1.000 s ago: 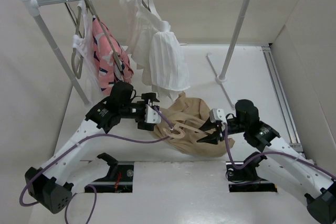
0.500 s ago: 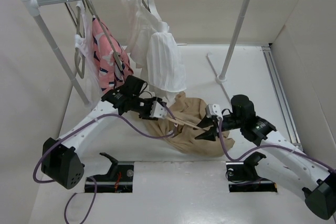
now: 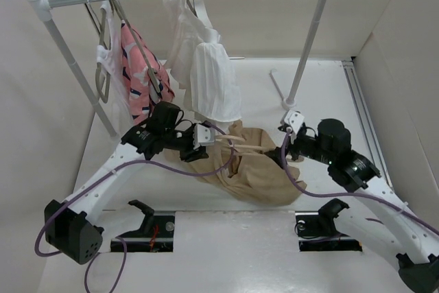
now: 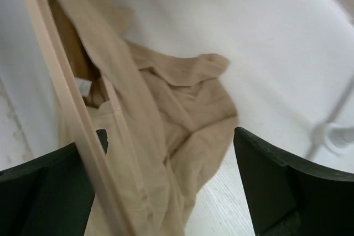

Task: Place the t-shirt on the hanger
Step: Place tshirt on hanger

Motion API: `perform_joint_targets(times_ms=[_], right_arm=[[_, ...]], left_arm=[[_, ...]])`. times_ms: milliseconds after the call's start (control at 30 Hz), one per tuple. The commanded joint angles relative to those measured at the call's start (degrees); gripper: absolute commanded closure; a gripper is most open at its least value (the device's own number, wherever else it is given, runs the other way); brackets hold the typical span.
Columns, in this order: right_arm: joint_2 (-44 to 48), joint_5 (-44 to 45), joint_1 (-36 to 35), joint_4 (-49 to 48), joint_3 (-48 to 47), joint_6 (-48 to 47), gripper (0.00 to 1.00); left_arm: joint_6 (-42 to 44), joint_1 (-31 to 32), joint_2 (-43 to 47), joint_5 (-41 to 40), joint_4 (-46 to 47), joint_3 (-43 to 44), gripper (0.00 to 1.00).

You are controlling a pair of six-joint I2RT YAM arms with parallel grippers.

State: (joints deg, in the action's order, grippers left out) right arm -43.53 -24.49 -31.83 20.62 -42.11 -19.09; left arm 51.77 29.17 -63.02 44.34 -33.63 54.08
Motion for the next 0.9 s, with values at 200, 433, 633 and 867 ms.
perform_joint_targets(times_ms=[200,433,633,867], right_arm=[[13.5,32.2,0.4,10.4,-10.5,17.2,0.00],[11.1,30.4,-1.6,17.3,-11.6,24.3,0.08],[13.7,34.1,-6.9,17.4,-9.3,33.9,0.12],[12.1,37.2,-6.9,21.9,-8.0,37.2,0.09]], left_arm=[[-19.3,0.3,7.6,-5.0,12.2,-6.4,1.00],[-23.1,0.3,9.5,-6.1,13.2,-7.7,1.00],[-26.0,0.3,8.2,-7.8,13.2,-6.6,1.00],[-32.4,0.3,8.8,-12.4,15.0,-7.2,1.00]])
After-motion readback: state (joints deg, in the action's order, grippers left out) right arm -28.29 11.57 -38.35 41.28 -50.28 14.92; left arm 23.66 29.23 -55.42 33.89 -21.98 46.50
